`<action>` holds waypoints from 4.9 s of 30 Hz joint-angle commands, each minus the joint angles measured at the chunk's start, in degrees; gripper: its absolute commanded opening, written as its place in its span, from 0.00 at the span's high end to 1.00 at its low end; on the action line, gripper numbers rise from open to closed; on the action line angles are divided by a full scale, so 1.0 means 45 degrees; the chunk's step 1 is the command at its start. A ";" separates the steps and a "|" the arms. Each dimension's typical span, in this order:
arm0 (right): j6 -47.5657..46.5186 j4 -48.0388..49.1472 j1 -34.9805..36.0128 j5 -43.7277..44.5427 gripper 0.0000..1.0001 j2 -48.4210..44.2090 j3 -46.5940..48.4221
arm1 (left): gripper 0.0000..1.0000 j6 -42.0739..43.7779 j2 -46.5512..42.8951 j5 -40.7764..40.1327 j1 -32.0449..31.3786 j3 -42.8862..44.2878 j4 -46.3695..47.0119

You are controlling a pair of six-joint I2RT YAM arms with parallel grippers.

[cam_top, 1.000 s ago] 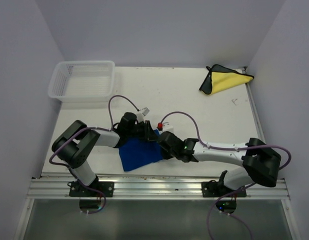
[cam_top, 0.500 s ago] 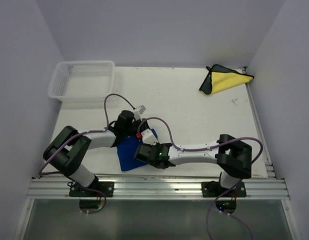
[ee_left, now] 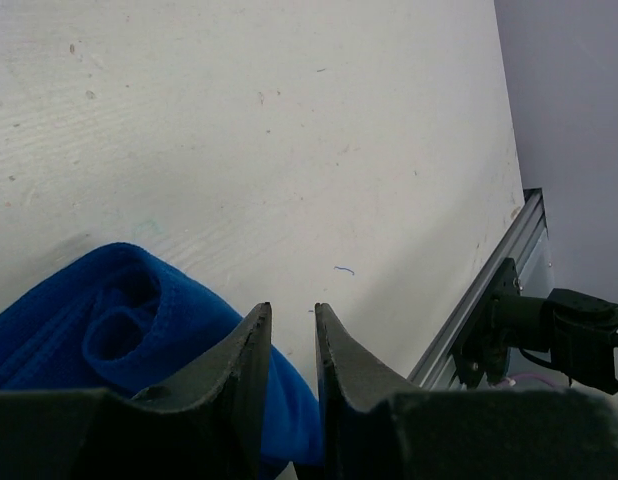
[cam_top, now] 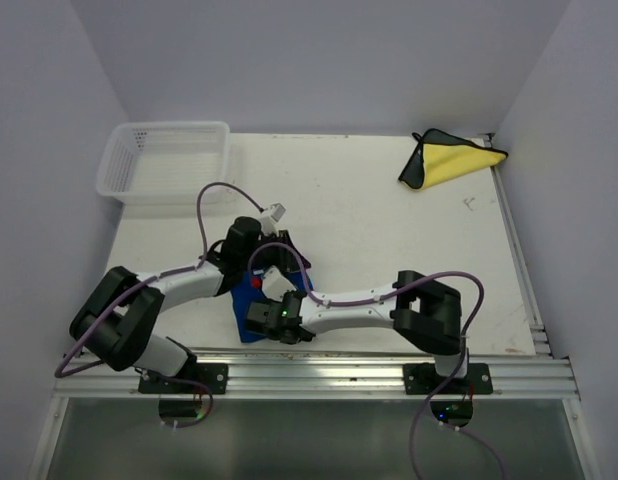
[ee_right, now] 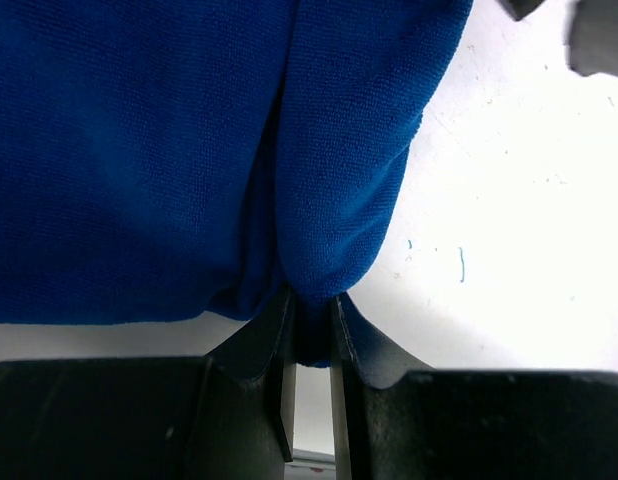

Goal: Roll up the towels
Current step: Roll the towel

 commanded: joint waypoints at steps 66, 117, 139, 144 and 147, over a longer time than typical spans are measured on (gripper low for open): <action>0.2972 0.5178 0.0569 -0.1095 0.36 -0.7636 -0.6180 | 0.78 0.0861 -0.0676 -0.3533 0.0029 -0.2760 -0.0397; 0.2720 0.9274 -0.4218 -0.6886 0.78 -0.5864 -0.8373 | 0.78 0.0587 -0.0676 -0.3044 0.0009 -0.2722 0.0033; 0.1095 0.3493 -0.0900 -0.0515 0.89 -0.3053 -0.3747 | 0.61 0.0725 -0.1183 -0.2810 0.0028 0.0053 -0.1608; 0.1251 0.2222 0.0118 0.0736 0.90 -0.1569 -0.2396 | 0.61 0.0587 -0.1301 -0.2674 0.0028 0.0072 -0.1705; 0.1465 0.1187 0.0685 0.1615 0.91 -0.0654 -0.1478 | 0.60 0.0568 -0.1359 -0.2498 0.0028 0.0092 -0.1745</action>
